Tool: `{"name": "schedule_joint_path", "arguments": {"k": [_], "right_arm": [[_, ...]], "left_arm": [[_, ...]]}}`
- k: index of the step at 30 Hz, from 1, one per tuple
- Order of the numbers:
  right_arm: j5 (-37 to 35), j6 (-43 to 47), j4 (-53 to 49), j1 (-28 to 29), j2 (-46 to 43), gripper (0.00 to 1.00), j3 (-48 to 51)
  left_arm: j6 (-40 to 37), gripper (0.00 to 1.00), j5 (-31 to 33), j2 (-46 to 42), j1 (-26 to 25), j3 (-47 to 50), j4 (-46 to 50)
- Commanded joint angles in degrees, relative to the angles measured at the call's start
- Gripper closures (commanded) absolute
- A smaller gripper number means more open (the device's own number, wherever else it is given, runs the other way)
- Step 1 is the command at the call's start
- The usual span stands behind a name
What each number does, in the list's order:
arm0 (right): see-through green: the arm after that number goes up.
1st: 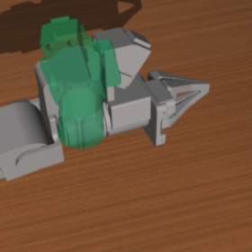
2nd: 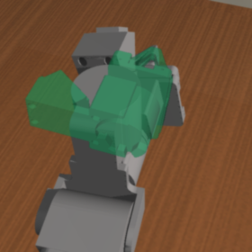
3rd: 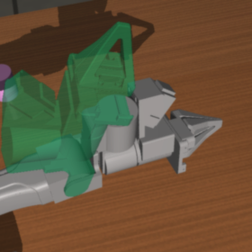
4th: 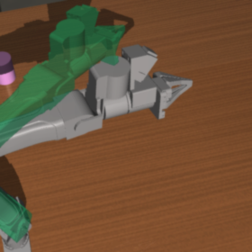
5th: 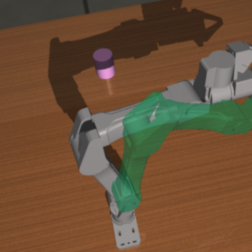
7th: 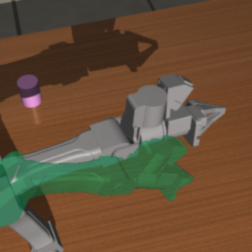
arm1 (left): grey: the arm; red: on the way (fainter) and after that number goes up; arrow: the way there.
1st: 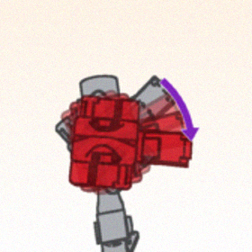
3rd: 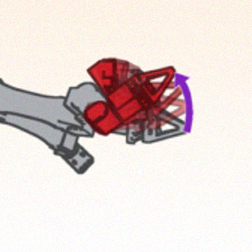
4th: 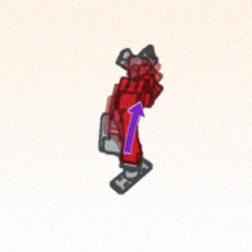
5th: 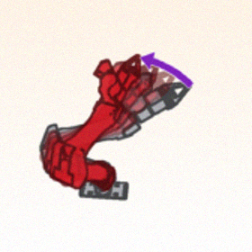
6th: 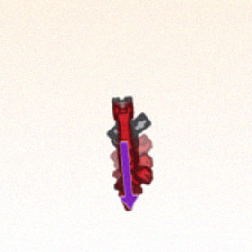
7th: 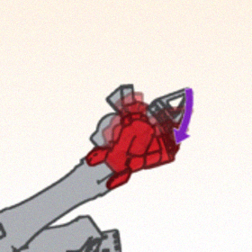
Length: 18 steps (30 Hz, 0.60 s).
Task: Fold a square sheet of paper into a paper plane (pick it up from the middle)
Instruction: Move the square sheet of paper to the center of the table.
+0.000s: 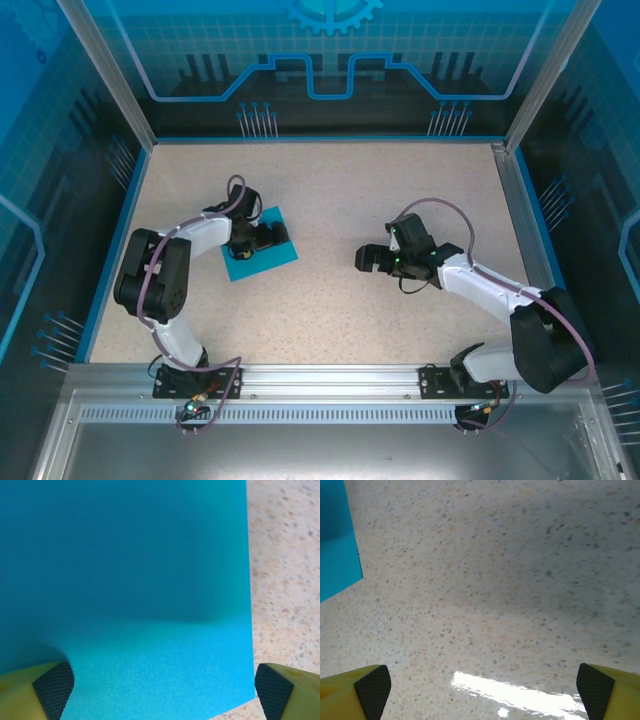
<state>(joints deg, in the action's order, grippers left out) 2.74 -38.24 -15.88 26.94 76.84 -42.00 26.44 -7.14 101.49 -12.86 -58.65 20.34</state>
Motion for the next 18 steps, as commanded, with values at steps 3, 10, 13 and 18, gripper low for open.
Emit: {"name": "schedule_joint_path", "arguments": {"k": [3, 10, 13, 18], "right_arm": [[-1.3, -1.9, -2.4, -4.6, -4.2, 0.01, 3.8], [1.4, -0.7, -4.2, -10.1, -10.9, 0.01, 8.4], [2.0, 0.4, -5.7, -11.3, -12.9, 0.01, 9.1], [3.6, 1.0, -6.7, -11.7, -14.6, 0.0, 9.3]], "left_arm": [[0.3, 0.02, -4.2, 4.2, -9.6, 3.9, 0.4], [4.4, 0.02, -4.2, 5.4, -20.3, 4.2, -1.9], [5.1, 0.02, -4.3, 6.3, -25.7, 2.7, -2.1], [6.5, 0.01, -1.7, 5.1, -31.1, 0.6, -1.4]]}}
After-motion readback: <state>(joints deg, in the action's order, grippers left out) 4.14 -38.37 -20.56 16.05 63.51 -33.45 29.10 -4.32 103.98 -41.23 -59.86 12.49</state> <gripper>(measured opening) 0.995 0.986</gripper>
